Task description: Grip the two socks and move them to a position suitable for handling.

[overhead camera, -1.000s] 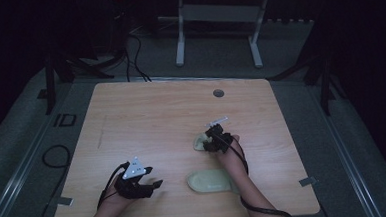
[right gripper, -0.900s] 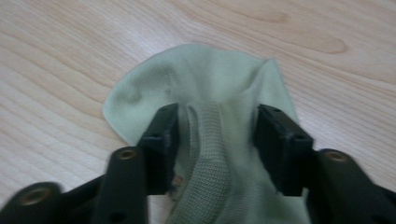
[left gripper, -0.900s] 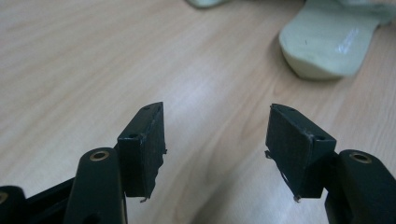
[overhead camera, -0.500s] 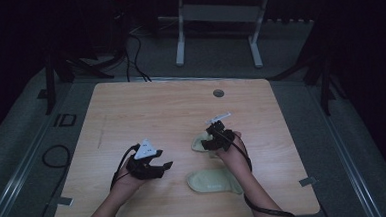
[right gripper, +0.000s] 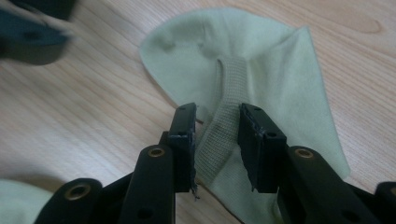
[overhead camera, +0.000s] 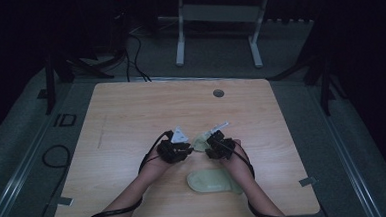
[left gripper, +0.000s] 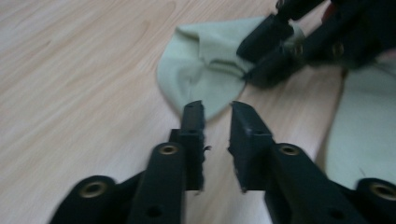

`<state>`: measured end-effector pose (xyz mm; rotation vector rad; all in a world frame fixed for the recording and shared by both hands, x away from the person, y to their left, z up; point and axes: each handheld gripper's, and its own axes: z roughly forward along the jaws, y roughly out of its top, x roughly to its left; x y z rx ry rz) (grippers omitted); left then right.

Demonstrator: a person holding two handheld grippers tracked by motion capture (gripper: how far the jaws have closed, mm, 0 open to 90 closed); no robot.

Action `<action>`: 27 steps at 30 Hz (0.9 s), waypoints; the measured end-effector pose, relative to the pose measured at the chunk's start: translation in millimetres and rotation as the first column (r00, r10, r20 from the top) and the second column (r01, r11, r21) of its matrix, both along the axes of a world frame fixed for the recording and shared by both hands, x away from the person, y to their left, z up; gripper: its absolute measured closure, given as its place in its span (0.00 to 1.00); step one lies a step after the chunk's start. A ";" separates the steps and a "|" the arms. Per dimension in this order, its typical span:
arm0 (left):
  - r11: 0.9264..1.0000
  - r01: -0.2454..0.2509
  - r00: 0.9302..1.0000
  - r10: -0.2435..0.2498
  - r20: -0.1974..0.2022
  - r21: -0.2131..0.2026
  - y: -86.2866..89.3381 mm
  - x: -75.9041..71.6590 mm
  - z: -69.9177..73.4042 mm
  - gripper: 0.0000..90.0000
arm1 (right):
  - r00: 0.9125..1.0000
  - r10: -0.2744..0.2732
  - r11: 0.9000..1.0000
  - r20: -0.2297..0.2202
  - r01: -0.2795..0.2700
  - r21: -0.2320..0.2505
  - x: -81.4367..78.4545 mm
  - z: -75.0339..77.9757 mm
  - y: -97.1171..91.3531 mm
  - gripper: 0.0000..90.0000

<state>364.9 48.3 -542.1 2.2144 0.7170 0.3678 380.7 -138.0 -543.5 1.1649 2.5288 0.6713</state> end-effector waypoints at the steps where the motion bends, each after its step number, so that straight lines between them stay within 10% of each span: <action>1: 1.000 0.002 1.000 -0.002 0.004 0.005 -4.2 3.4 -1.3 0.88 | 1.000 -0.003 1.000 0.007 0.003 0.002 0.0 -0.6 -0.6 0.76; 15: 0.997 -0.006 1.000 0.007 -0.013 0.078 -20.1 23.1 -20.0 0.99 | 0.999 -0.031 0.999 0.012 0.031 0.020 1.1 -0.9 -2.8 0.93; 27: 0.996 0.035 0.999 -0.035 -0.001 0.078 -12.3 23.5 -20.9 0.99 | 0.992 -0.122 0.979 0.028 0.116 0.166 10.6 44.7 -45.1 0.93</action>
